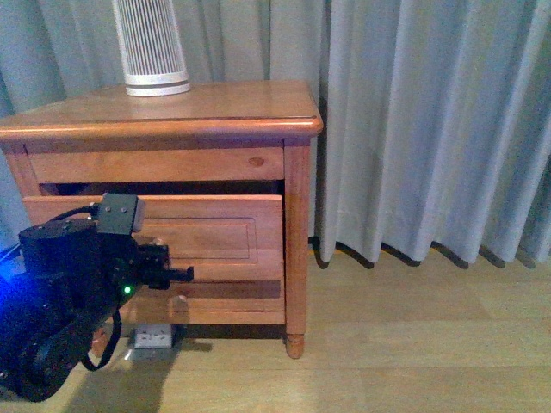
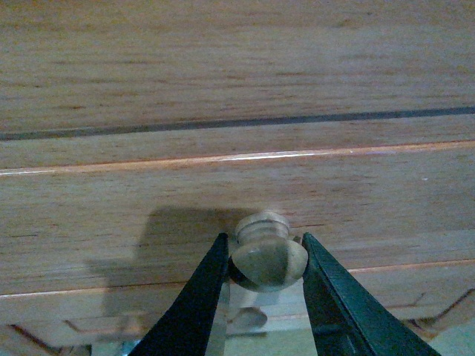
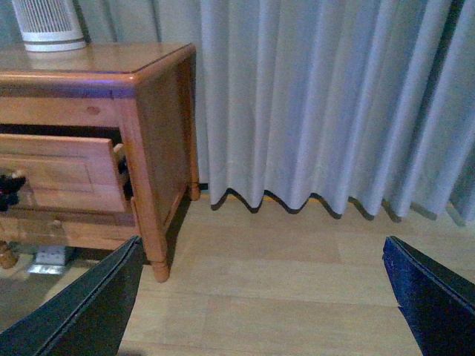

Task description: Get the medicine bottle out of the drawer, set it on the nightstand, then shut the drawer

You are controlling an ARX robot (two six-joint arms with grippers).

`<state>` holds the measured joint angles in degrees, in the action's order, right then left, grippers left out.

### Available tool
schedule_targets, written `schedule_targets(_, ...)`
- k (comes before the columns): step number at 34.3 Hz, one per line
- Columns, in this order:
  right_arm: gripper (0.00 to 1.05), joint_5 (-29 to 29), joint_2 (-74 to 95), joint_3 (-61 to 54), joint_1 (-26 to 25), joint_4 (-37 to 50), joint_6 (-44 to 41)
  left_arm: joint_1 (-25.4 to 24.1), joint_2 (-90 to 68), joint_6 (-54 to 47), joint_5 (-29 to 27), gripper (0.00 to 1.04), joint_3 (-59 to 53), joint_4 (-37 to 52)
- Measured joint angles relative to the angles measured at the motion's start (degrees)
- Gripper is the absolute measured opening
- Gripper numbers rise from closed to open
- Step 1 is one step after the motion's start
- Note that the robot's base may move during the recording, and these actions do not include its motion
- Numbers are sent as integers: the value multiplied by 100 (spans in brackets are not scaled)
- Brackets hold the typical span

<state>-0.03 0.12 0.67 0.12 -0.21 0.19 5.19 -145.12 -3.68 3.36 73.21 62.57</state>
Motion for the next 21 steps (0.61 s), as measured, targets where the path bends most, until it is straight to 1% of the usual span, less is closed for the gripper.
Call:
schedule_targets(6,98,2,0,0,0,0,0,0,702,-149,-31,25,-1504,527)
schedule_targets(9,98,0,0,0,0,0,0,0,1045,-166,-9,25,-2168,643)
schedule_targets(16,98,2,0,0,0,0,0,0,1469,-251,7,25,-2951,710)
schedule_targets(21,98,2,0,0,0,0,0,26,1788,-302,-22,25,-3416,549)
